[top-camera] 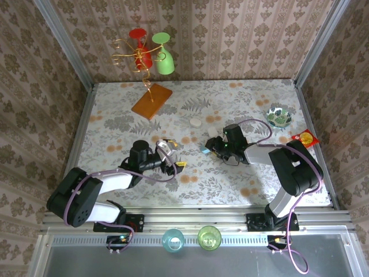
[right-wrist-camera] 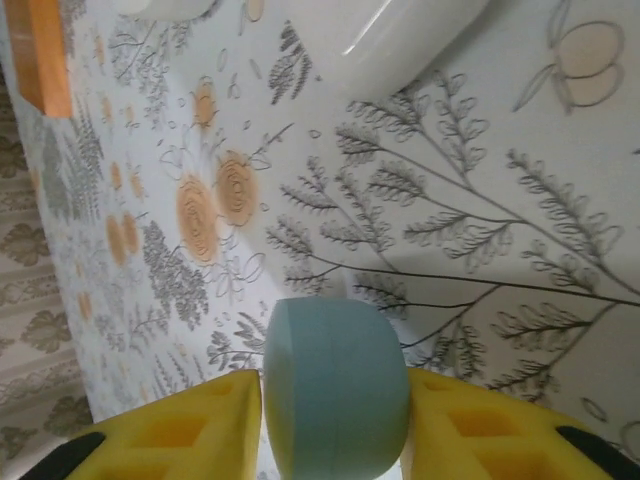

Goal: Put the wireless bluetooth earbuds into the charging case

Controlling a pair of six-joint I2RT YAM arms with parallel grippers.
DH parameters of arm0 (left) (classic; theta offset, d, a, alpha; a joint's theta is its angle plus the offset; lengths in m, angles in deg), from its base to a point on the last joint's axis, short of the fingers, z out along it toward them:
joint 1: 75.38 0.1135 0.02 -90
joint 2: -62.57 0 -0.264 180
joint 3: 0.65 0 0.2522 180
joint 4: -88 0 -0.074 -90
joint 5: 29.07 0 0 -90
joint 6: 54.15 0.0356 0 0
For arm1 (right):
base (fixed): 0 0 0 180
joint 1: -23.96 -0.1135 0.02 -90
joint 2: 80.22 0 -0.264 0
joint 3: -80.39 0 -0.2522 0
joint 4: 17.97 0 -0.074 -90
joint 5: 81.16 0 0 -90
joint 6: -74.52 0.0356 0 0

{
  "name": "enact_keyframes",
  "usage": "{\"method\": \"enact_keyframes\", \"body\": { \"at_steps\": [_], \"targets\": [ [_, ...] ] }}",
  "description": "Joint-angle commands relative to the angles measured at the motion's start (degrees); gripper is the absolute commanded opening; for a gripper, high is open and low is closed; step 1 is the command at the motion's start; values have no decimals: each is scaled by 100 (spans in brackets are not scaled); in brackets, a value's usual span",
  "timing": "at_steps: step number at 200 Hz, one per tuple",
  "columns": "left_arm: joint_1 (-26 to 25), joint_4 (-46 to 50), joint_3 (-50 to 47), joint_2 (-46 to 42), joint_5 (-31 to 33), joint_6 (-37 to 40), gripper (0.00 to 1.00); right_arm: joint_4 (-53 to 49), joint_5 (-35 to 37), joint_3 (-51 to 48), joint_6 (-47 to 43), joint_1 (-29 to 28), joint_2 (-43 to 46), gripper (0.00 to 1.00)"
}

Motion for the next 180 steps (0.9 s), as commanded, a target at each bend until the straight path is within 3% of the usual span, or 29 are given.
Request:
{"method": "enact_keyframes", "body": {
  "at_steps": [1,26,50,92,117,132,157,180],
  "targets": [
    [50,-113,139,-188,116,-209,94,-731,529,139,-453,-14,329,52],
    [239,-705,28,-371,403,-679,96,-1519,1155,323,-959,-4,874,70],
    [397,-975,-89,-722,1153,-683,97,-2012,1945,460,-1755,4,1451,86],
    [877,-108,-95,-1487,3269,-89,100,-2288,3400,560,-3785,138,2459,94],
    [1125,372,-158,-1783,4019,228,100,-1593,4226,204,-4910,336,2833,98],
    [1340,556,-197,-1773,4103,170,100,-989,4398,-125,-5362,580,2873,100],
    [1753,501,-313,-1578,3967,-14,100,387,4274,-874,-5747,1110,2711,100],
    [2118,328,-301,-1130,3774,-125,100,1464,3540,-1364,-5534,1681,2380,100]
  ]
}}
